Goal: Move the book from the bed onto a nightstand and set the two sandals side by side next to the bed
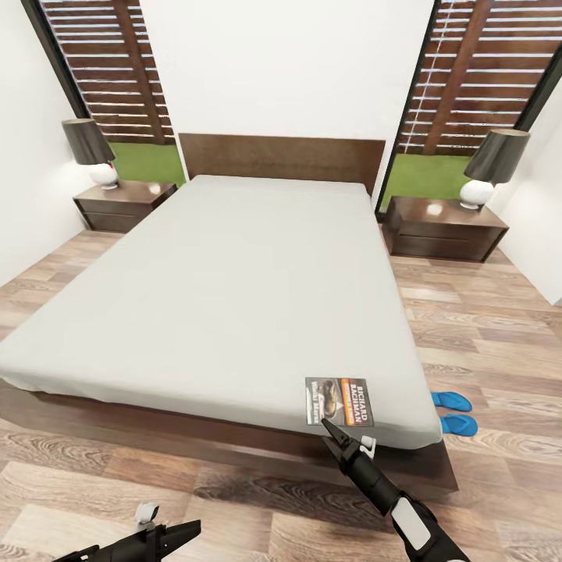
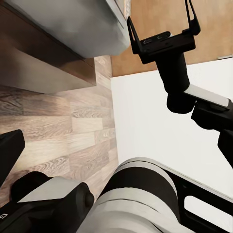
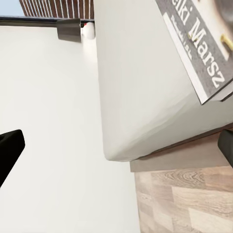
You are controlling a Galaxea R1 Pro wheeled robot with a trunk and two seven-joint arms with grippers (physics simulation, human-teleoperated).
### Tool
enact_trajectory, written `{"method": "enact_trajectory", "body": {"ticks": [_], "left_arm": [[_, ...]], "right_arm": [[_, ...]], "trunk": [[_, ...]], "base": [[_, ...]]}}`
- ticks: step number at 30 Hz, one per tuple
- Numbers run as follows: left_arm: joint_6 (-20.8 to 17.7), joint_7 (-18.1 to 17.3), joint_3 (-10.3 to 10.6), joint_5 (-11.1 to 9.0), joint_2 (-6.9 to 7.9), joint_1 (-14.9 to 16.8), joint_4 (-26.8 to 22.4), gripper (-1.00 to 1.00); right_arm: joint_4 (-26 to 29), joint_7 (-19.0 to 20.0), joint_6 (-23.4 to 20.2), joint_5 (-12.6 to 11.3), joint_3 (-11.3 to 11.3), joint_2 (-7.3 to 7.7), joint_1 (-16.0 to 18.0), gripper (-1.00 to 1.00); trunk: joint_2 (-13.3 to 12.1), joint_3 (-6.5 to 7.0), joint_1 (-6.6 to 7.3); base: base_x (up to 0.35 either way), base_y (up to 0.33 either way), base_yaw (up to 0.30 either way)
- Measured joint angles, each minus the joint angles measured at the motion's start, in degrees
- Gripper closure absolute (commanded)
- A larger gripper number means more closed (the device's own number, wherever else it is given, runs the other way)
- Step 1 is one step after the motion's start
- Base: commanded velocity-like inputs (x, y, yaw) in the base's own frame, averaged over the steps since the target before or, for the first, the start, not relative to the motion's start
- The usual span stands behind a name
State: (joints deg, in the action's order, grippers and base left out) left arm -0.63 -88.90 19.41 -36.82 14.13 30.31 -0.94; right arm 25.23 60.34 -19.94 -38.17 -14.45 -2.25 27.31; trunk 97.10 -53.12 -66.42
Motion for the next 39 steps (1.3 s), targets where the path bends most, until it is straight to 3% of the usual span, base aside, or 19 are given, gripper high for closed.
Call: {"method": "enact_trajectory", "body": {"ticks": [27, 39], "left_arm": [[0.0, 0.0, 0.1, 0.0, -0.05, 0.0, 0.0, -1.00], [0.0, 0.0, 0.1, 0.0, -0.09, 0.0, 0.0, -1.00]], "right_arm": [[0.0, 0.0, 0.0, 0.0, 0.0, 0.00, 0.0, -1.00], [0.0, 0.0, 0.0, 0.0, 0.0, 0.00, 0.0, -1.00]], "trunk": [[0.0, 0.00, 0.00], [4.8, -2.15, -2.63]], "base": [[0.028, 0.000, 0.000], [0.000, 0.000, 0.000]]}}
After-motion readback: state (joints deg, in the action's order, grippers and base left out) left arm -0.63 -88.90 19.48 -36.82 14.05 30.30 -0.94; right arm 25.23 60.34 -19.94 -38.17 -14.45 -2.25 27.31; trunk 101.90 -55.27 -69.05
